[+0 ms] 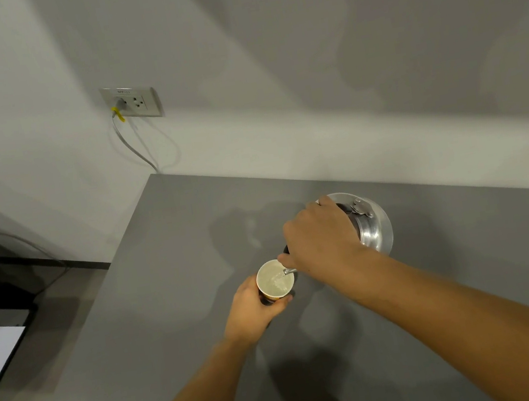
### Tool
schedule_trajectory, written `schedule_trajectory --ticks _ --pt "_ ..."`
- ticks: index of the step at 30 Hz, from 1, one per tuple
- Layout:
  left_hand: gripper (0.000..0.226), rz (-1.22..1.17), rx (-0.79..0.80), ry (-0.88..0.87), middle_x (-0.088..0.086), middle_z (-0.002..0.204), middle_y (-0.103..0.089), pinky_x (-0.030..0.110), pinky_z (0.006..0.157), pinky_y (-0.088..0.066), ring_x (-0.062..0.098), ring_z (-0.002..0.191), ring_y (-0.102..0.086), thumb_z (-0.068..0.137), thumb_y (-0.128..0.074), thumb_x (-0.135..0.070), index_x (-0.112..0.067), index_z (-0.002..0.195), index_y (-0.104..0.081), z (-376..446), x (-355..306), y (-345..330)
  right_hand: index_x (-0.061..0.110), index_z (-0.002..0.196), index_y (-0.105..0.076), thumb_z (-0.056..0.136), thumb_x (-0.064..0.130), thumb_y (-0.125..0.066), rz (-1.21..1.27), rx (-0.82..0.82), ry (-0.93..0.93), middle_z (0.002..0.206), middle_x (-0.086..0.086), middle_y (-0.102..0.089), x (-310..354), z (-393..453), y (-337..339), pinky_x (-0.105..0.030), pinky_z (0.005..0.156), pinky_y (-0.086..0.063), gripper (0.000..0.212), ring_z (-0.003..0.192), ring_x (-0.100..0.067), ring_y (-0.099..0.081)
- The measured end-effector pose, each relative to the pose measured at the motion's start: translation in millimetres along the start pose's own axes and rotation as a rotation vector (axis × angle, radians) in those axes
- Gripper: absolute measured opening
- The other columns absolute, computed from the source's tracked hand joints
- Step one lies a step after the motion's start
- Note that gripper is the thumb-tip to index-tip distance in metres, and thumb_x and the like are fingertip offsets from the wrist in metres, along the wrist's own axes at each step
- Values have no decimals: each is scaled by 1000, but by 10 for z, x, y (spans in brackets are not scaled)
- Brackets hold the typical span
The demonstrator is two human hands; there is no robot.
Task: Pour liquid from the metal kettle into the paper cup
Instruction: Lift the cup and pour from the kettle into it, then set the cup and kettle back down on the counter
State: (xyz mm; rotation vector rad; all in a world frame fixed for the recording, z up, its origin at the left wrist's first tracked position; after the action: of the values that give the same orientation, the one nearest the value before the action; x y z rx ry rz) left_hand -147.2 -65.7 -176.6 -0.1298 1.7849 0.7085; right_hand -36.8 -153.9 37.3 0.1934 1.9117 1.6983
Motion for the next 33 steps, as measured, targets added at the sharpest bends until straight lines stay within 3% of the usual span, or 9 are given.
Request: schedule_trajectory --ticks 2,5,10,13,16,21,25,29,33 --pt "58 2 -1 -9 -16 109 -76 20 85 -56 0 101 -71 72 -91 -42 -31 125 -70 -2 -15 -3 20 52 -27 84 50 -62 -2 -1 -2 59 -2 -53 0 2 -8 -38 71 -22 56 66 -25 -39" --pt "59 14 -1 -10 -16 110 -75 20 85 -56 1 100 -71 73 -91 -42 -31 126 -69 2 -23 -1 20 52 -28 83 49 -62 -1 19 -2 50 0 -29 -1 16 -17 -38 71 -22 54 66 -25 -40" --pt "57 9 1 2 -15 108 -75 20 84 -56 3 100 -72 72 -91 -44 -32 124 -69 -3 -24 -1 22 51 -30 81 54 -62 44 33 -35 50 2 -28 -80 8 -58 -36 69 -24 55 64 -25 -39" --pt "57 24 -3 8 -14 106 -75 10 78 -52 1 97 -70 72 -91 -47 -33 122 -69 -7 -29 8 22 50 -35 80 54 -61 115 40 -102 49 3 -32 -200 -1 -93 -35 65 -26 50 54 -21 -35" --pt "58 43 -3 14 -12 106 -73 10 76 -51 4 97 -70 72 -92 -44 -28 123 -69 -4 -17 11 21 50 -41 75 57 -60 210 63 -171 48 4 -40 -358 -32 -165 -33 58 -26 48 48 -18 -36" --pt "55 42 1 14 -13 108 -73 9 78 -49 2 98 -69 74 -93 -38 -27 122 -69 -15 -37 10 16 59 -63 70 65 -60 411 123 -286 52 1 -60 -592 -150 -336 -28 47 -22 50 54 -19 -56" --pt "55 -6 -5 24 -16 105 -76 3 76 -47 -7 95 -69 73 -95 -35 -32 120 -68 -42 -69 -1 18 59 -61 67 71 -64 612 164 -404 53 2 -62 -696 -279 -456 -27 46 -32 54 55 -16 -59" --pt "57 -32 3 31 -13 104 -78 7 77 -49 -2 90 -71 72 -96 -31 -29 122 -69 -56 -76 -12 15 63 -66 66 73 -63 695 187 -466 56 0 -67 -717 -408 -536 -27 46 -40 58 56 -17 -63" --pt "57 -46 6 26 -9 106 -78 13 79 -52 9 94 -73 73 -96 -31 -26 123 -68 -74 -104 17 16 54 -54 68 74 -63 731 166 -482 47 0 -59 -723 -515 -569 -27 44 -35 60 46 -16 -55"
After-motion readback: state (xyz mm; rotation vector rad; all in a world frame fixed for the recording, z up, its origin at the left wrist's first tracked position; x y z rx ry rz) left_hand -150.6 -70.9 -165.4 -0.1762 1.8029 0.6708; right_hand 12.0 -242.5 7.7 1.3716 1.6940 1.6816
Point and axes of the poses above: each hand's wrist, its own z-axis towards the middle knuckle, its own y-axis out of the back of the hand, x = y × z, the point moved 2 cm from there along z, towards the middle knuckle
